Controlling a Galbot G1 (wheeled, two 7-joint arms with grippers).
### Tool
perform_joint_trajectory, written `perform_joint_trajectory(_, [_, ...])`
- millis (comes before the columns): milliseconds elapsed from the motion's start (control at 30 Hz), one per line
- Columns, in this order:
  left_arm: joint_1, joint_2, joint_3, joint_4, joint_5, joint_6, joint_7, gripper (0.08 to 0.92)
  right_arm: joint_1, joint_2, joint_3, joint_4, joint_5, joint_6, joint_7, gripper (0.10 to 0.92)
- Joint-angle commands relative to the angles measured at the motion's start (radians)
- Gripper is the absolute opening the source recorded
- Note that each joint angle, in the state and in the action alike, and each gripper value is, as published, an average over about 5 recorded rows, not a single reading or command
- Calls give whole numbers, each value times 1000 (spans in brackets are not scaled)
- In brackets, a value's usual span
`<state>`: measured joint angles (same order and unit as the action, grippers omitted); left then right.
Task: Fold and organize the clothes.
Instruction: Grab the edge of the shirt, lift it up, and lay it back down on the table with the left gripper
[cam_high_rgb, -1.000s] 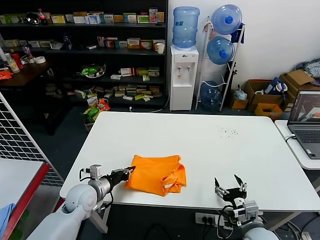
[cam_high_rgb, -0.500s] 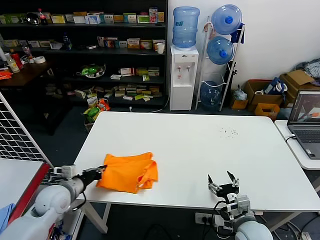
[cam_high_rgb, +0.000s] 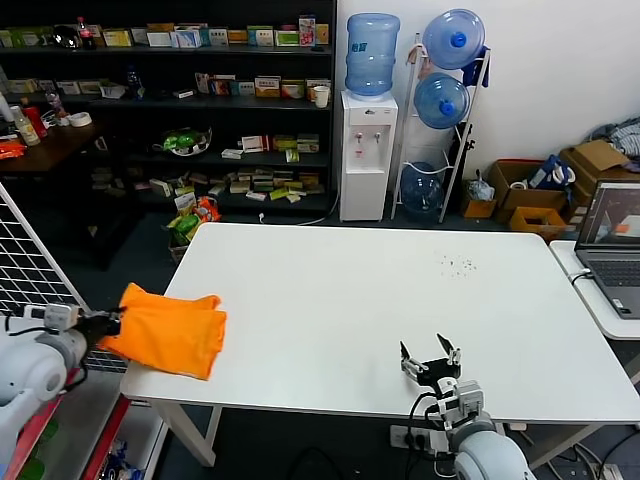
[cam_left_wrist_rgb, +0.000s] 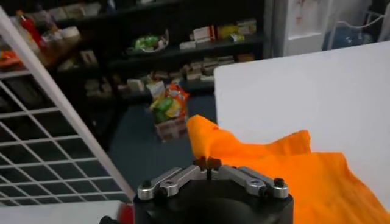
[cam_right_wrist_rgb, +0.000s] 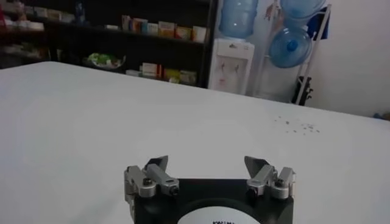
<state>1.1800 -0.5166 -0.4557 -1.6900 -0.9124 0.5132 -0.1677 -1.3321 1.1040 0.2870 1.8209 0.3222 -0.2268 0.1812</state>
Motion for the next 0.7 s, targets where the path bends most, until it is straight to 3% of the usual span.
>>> perform_joint_trajectory(33, [-79, 271, -13, 106, 27, -18, 16, 92, 16, 3, -10, -13, -2, 15, -4, 823])
perform_joint_trajectory(233, [-144, 327, 19, 111, -7, -18, 21, 92, 13, 10, -6, -15, -10, 21, -7, 823])
perform_joint_trajectory(433, [-162, 308, 38, 66, -31, -11, 1, 92, 7, 20, -10, -18, -28, 24, -10, 823])
perform_joint_trajectory(533, [-153, 254, 52, 41, -22, -11, -18, 92, 0, 25, -10, -18, -37, 27, -10, 823])
perform_joint_trajectory(700, [-133, 73, 111, 10, 59, -19, -47, 92, -22, 28, -7, -15, -54, 32, -11, 823])
